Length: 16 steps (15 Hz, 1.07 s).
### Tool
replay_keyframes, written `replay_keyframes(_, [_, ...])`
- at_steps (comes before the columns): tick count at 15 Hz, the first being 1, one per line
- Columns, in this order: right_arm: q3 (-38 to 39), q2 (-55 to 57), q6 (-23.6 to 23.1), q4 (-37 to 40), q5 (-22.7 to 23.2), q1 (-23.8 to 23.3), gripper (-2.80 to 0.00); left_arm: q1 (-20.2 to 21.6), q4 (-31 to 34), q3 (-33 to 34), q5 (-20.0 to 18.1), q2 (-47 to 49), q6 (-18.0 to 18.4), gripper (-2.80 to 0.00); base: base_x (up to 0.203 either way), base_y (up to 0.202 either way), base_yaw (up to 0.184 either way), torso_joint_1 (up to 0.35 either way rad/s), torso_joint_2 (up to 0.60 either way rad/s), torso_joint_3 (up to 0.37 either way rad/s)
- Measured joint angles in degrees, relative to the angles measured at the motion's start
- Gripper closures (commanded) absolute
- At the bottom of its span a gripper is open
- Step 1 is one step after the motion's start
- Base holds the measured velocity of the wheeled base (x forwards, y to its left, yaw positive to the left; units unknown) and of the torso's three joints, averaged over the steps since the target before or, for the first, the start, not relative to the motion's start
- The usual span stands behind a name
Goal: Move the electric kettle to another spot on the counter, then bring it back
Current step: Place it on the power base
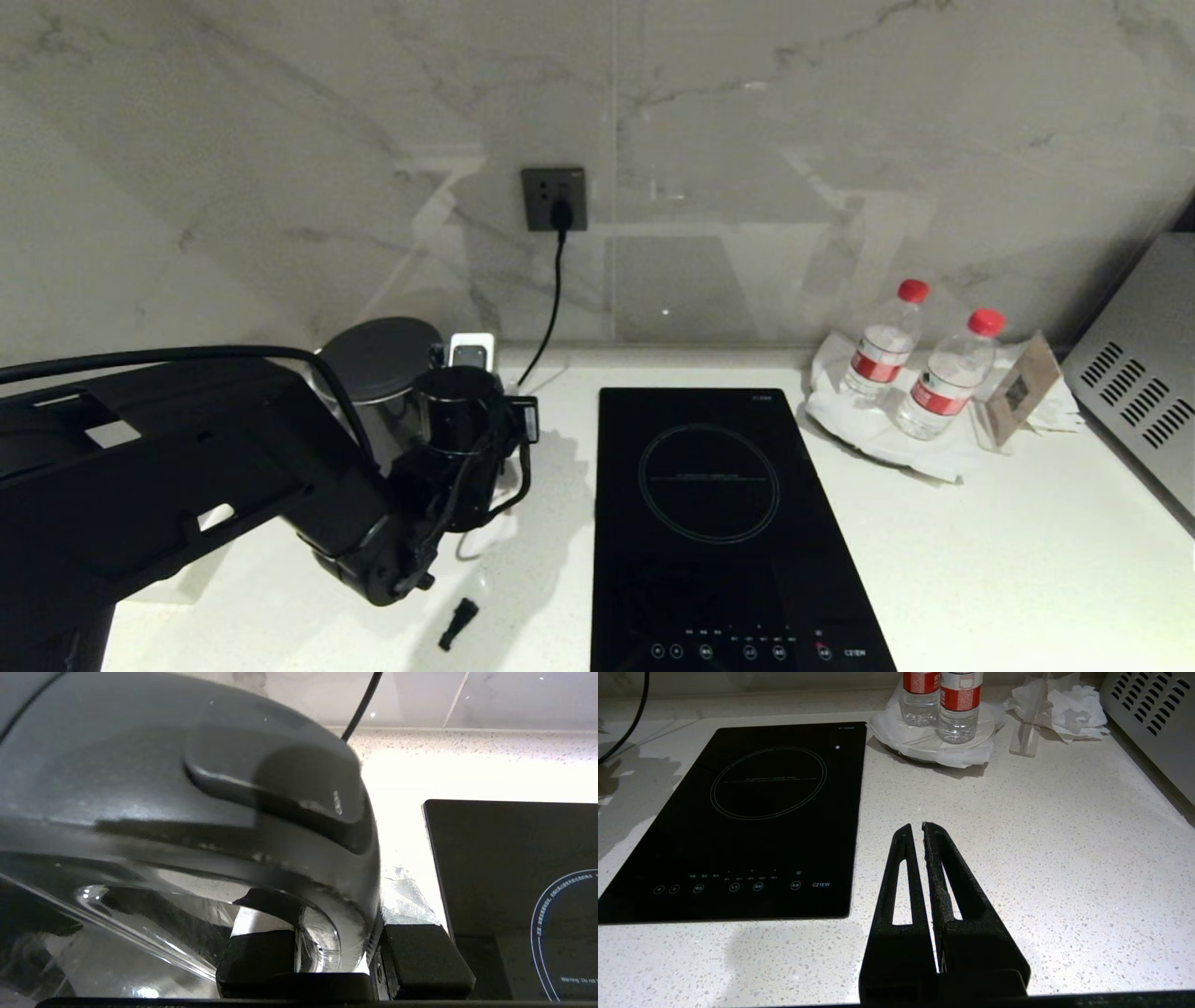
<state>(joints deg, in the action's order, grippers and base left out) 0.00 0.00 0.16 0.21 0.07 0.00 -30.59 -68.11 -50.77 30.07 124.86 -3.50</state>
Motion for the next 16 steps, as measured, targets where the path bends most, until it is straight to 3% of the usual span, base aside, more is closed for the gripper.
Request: replay_keyframes(16, [0.0, 0.0, 0.02, 0.01, 0.0, 0.0, 0.0, 0.49, -0.57, 0.74, -0.01, -1.51, 1.22, 0.0, 0.0, 0.0, 0.0, 0.0, 0.0, 0.0])
